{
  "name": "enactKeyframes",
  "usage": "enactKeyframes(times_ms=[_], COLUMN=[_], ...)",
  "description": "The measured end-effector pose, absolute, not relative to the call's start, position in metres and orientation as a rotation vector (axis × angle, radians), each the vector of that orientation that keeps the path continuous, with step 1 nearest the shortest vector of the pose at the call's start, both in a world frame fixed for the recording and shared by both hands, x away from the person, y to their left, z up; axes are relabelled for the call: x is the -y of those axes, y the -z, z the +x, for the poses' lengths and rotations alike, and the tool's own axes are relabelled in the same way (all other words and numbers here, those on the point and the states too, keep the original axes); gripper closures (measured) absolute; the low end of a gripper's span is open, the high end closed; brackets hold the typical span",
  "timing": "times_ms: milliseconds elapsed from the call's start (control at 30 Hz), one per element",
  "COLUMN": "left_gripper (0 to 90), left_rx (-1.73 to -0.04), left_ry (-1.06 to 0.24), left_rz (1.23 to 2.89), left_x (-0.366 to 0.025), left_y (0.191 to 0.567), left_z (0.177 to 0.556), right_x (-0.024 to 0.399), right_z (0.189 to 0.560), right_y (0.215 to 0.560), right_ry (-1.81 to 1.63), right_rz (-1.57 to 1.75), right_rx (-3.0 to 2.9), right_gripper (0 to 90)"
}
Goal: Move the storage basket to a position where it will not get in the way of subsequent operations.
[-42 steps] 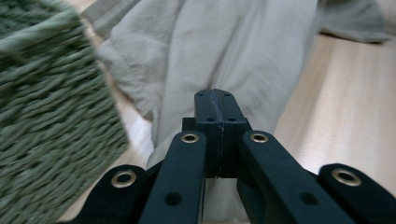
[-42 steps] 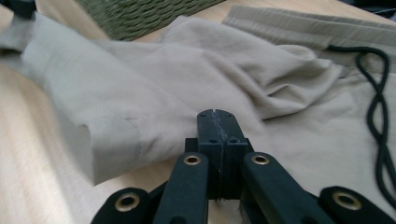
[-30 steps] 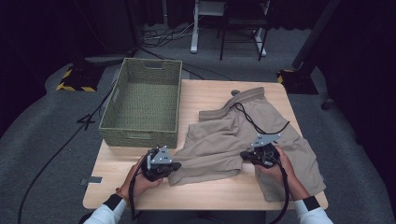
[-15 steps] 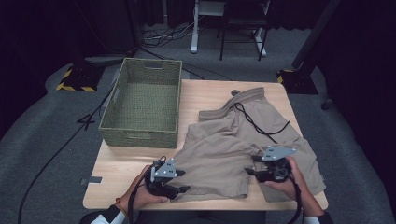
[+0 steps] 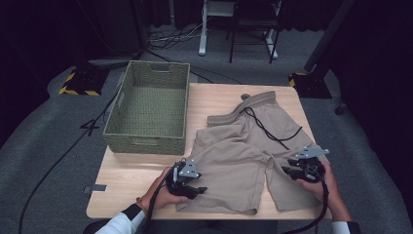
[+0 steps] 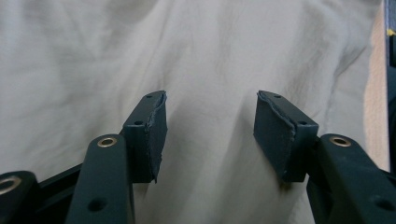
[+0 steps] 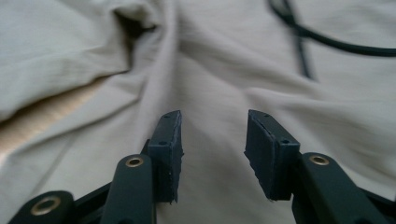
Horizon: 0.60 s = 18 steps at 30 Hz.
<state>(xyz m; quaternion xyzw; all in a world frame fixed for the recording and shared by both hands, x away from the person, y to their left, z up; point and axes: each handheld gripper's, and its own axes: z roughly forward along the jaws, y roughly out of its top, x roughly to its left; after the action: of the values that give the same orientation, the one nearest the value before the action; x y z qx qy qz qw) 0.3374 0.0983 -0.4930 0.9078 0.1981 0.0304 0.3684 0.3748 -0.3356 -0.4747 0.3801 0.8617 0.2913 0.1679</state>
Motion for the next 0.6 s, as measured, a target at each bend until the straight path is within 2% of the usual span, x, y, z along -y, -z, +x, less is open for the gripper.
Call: enactKeyframes(times_ms=[333, 600], left_gripper=[48.5, 49.2], left_rx=[-0.483, -0.53], left_ry=[-0.051, -0.079], left_rz=[2.34, 2.329], left_x=[-0.084, -0.061], left_y=[0.494, 0.494], left_z=[0.339, 0.363], right_x=[0.301, 0.26], right_z=[0.374, 0.369], right_y=[0.483, 0.486], right_ry=[-0.869, -0.935], right_rz=[1.023, 0.951], right_rx=[-2.545, -2.575], right_gripper=[63.8, 60.7])
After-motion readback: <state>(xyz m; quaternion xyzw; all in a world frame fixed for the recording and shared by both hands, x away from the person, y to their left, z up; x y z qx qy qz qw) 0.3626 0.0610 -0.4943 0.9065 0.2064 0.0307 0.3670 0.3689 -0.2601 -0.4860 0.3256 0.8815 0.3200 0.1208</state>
